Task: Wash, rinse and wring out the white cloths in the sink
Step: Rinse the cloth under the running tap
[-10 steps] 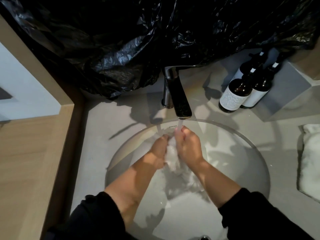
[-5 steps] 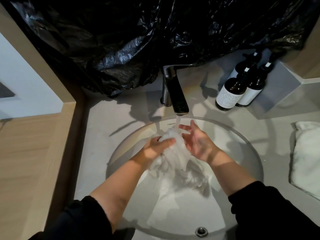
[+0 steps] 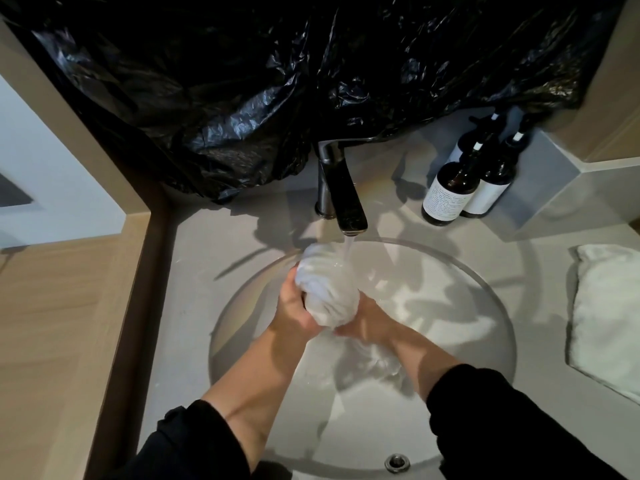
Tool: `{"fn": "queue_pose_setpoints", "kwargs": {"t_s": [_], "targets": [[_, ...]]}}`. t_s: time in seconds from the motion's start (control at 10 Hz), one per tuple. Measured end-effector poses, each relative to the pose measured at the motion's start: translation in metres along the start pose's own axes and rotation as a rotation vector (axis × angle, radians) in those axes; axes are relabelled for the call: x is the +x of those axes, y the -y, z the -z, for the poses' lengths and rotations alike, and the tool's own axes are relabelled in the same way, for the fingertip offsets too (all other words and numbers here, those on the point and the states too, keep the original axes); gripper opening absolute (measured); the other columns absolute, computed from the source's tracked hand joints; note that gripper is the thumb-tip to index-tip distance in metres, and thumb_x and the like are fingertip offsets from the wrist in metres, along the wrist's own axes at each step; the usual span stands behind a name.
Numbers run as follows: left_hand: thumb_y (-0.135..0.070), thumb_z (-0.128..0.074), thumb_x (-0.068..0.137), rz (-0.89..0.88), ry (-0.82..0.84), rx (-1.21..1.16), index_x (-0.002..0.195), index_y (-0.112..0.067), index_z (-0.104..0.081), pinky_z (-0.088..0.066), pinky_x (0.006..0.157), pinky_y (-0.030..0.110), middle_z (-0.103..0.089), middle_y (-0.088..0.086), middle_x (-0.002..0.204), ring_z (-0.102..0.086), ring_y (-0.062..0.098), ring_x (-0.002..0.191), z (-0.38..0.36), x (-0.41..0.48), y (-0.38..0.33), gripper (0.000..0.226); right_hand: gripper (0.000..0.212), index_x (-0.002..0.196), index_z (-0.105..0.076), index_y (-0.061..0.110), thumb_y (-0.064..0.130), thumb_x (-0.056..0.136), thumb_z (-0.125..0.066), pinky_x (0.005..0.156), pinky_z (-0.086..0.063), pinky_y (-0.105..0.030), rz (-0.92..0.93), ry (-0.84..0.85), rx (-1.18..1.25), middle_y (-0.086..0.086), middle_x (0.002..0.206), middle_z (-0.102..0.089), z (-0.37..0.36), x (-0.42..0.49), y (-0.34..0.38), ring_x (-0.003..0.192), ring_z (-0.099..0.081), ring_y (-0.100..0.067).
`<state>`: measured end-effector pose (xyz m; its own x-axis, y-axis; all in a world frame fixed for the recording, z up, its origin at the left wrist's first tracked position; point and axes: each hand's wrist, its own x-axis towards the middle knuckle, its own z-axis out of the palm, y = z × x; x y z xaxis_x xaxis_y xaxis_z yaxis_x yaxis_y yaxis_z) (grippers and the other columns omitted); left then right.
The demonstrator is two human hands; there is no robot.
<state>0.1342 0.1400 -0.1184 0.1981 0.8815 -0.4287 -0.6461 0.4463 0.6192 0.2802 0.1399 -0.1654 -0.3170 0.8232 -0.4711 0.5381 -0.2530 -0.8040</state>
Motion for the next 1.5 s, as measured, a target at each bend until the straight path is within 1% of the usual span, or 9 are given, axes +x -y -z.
{"fn": "queue_pose_setpoints", "kwargs": {"t_s": [0.1,0.3,0.4,0.6,0.8,0.9,1.1,1.3,1.5], "targets": [[-0.028,-0.030,0.098,0.170,-0.247,-0.015,0.081,-0.010,-0.066,-0.050,0.053,0.021,-0.063,-0.004,0.061,-0.060,0.010,0.052,0.017,-0.012,-0.012,0.044,0.040,0.111,-0.063,0.005,-0.002,0.074,-0.076,0.075,-0.053,-0.043,-0.103,0.029,0.131,-0.005,0.090,-0.070,0.024,0.002,-0.005,0.070,-0.063,-0.014],[-0.032,-0.059,0.078,0.134,-0.258,0.069,0.122,-0.007,-0.058,-0.052,0.065,0.031,-0.064,0.015,0.099,-0.065,0.027,0.083,0.041,-0.016,-0.015,0.051,0.043,0.114,-0.060,0.006,0.000,0.073,-0.071,0.070,-0.055,-0.029,-0.031,0.084,0.662,-0.014,0.099,-0.067,0.097,-0.022,0.019,0.086,-0.065,-0.026],[-0.036,-0.064,0.078,0.151,-0.094,0.016,0.082,-0.009,-0.068,-0.050,0.053,0.027,-0.064,0.009,0.072,-0.063,0.023,0.062,0.021,-0.007,0.006,0.027,0.008,0.088,-0.064,0.012,0.013,0.092,-0.058,0.072,-0.047,-0.031,0.047,-0.265,0.657,-0.004,0.078,-0.067,0.061,-0.024,0.052,0.079,-0.058,-0.023],[-0.039,-0.070,0.081,0.190,-0.138,0.262,0.105,-0.008,-0.062,-0.051,0.069,0.031,-0.065,0.010,0.091,-0.063,0.025,0.080,-0.007,0.016,0.021,0.040,0.033,0.069,-0.055,0.008,0.034,0.091,-0.055,0.066,-0.042,-0.029,-0.006,-0.757,0.221,0.001,0.059,-0.056,0.018,-0.015,0.053,0.063,-0.055,-0.018],[-0.043,-0.049,0.096,0.211,-0.337,0.563,0.092,-0.020,-0.063,-0.050,0.058,0.022,-0.063,0.002,0.088,-0.062,0.018,0.075,0.005,0.017,0.009,0.027,0.039,0.060,-0.049,0.014,0.030,0.096,-0.047,0.057,-0.040,-0.032,0.195,-0.637,0.096,0.000,0.051,-0.049,0.007,-0.016,0.056,0.052,-0.047,-0.015],[-0.060,-0.044,0.091,0.149,-0.213,0.759,0.093,-0.022,-0.063,-0.053,0.090,0.043,-0.067,0.012,0.107,-0.064,0.030,0.099,0.005,0.011,0.001,0.042,0.040,0.064,-0.052,0.020,0.034,0.100,-0.040,0.063,-0.040,-0.029,0.051,-0.536,0.086,0.006,0.059,-0.052,0.012,0.003,0.067,0.059,-0.051,-0.012],[-0.071,-0.062,0.071,0.023,-0.017,0.902,0.116,-0.025,-0.065,-0.043,0.105,0.041,-0.069,-0.001,0.113,-0.063,0.021,0.110,0.016,-0.010,-0.026,0.064,0.064,0.088,-0.065,0.005,0.057,0.098,-0.030,0.068,-0.050,-0.034,-0.282,-0.038,0.810,-0.014,0.080,-0.069,0.034,0.000,0.084,0.070,-0.068,-0.024],[-0.044,-0.073,0.077,-0.076,-0.025,0.665,0.106,-0.028,-0.070,-0.049,0.097,0.040,-0.071,0.001,0.109,-0.064,0.024,0.109,0.030,-0.010,-0.003,0.033,0.069,0.115,-0.060,-0.002,0.057,0.097,-0.030,0.084,-0.051,-0.037,-0.235,0.169,0.790,-0.018,0.104,-0.068,0.048,-0.002,0.075,0.094,-0.066,-0.029],[-0.061,-0.083,0.047,0.147,-0.142,0.387,0.122,-0.013,-0.063,-0.053,0.088,0.042,-0.066,0.013,0.114,-0.064,0.030,0.102,0.031,-0.011,0.003,0.091,0.050,0.120,-0.057,0.018,0.012,0.073,-0.074,0.091,-0.045,-0.033,-0.044,0.115,0.616,-0.010,0.125,-0.056,0.074,-0.001,0.011,0.110,-0.056,-0.029]]}}
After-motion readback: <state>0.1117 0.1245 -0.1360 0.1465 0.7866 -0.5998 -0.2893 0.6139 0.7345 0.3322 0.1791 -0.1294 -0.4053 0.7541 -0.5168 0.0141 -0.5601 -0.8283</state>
